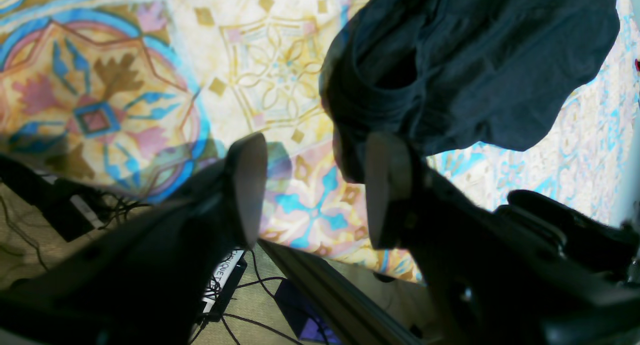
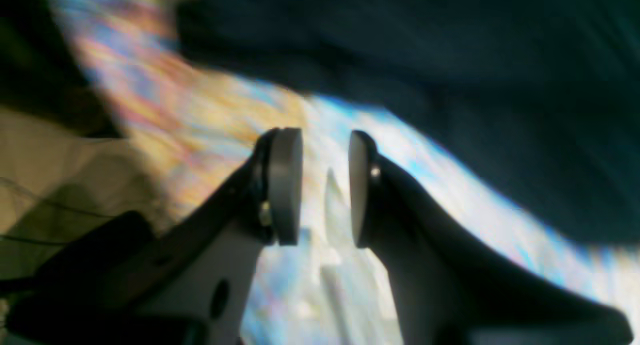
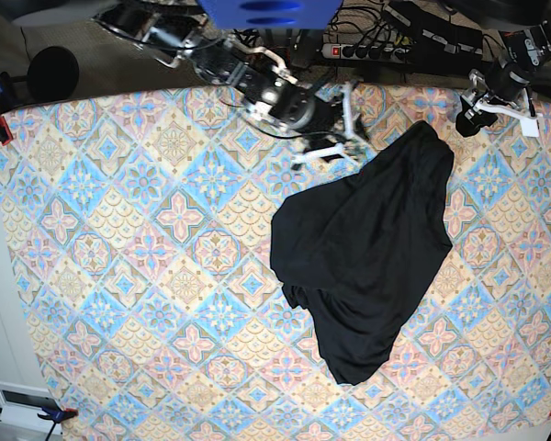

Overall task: Layout the t-shirt on the table in an organized manner, then fold the t-shirt properly
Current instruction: 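Reach the right gripper onto the shirt and grasp the fabric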

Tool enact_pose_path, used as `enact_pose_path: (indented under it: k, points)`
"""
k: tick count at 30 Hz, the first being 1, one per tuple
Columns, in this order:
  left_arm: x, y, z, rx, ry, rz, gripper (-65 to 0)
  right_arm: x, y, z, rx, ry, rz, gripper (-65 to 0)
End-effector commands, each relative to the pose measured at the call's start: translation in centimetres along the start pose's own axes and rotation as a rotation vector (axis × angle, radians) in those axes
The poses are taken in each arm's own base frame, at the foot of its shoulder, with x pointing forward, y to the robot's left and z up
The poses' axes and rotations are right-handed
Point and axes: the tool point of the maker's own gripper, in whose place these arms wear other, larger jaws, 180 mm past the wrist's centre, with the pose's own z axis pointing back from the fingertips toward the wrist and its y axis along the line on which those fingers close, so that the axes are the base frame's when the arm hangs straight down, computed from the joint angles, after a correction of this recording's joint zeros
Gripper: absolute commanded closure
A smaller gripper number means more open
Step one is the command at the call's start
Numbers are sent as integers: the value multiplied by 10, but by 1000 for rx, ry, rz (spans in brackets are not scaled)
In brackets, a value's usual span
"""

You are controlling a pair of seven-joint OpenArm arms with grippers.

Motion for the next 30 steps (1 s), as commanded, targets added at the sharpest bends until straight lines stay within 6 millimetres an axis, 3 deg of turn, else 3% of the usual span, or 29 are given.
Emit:
enact_pose_path:
  k: [1,7,12,19,30]
  points:
    - [9,-3,4,-9,-23,-18,-309,22,-9,-4,-30,-56,7,-156]
    - [21,7,13,17,-67,-9,-309,49,3,-30,-9,-70,-28,-163]
    - [31,7,14,18,-89,-15,-309,34,-7,-41,-24,-14,-11,-193]
    - [40,11,20,31,-118,-12,-309,43,-41,-56,-77,13,52,-196]
    - [40,11,20,33,-117,-11,-309,35,-87,-71,-150,68,105,-197]
